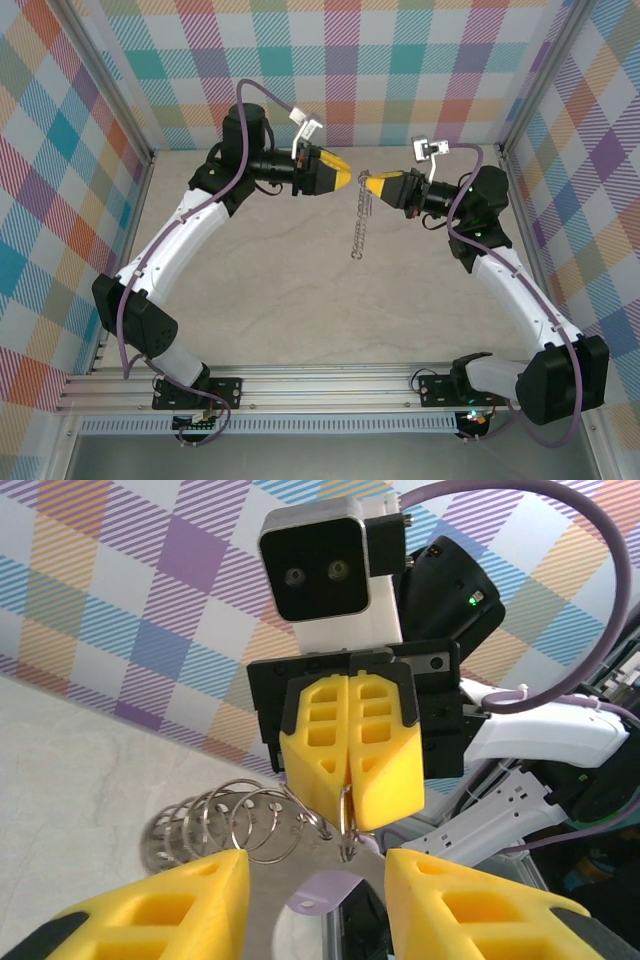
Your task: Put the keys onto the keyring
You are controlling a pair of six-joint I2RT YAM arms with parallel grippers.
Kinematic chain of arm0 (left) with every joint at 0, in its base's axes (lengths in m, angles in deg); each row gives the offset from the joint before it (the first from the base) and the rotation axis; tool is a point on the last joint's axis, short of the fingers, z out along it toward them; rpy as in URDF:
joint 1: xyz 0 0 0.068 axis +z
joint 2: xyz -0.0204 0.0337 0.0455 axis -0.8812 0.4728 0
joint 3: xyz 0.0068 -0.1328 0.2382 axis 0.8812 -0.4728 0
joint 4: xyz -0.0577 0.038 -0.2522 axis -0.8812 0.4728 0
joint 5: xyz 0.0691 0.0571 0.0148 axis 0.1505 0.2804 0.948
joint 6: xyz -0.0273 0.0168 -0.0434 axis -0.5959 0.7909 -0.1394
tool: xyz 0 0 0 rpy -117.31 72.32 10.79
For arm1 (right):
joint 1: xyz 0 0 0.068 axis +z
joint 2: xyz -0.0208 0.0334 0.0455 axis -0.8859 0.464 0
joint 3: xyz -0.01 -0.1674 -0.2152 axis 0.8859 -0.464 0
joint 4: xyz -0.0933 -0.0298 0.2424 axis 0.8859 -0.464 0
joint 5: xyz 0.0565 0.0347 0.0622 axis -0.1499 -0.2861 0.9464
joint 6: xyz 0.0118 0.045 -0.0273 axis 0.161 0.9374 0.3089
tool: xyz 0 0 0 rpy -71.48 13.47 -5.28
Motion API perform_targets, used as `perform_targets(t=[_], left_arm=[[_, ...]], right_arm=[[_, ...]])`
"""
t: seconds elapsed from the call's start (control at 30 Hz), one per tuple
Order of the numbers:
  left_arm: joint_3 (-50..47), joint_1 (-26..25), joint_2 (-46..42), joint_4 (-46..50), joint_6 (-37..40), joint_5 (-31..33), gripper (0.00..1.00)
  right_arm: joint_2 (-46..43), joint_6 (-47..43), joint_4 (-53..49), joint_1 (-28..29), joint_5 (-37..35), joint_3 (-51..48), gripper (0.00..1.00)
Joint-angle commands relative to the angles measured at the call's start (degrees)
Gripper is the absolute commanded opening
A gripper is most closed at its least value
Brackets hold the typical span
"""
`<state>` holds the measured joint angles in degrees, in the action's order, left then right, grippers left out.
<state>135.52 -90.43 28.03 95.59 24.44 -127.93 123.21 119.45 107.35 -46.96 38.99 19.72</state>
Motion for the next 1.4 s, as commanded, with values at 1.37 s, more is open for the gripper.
perform_targets(t=[1.37], left_arm=[[1.25, -3.52, 1.34, -0.97, 0.83, 2.18, 0.41]], right_arm=[[1.3, 0.38, 5.29, 0.91, -0.77, -0.08, 0.0]])
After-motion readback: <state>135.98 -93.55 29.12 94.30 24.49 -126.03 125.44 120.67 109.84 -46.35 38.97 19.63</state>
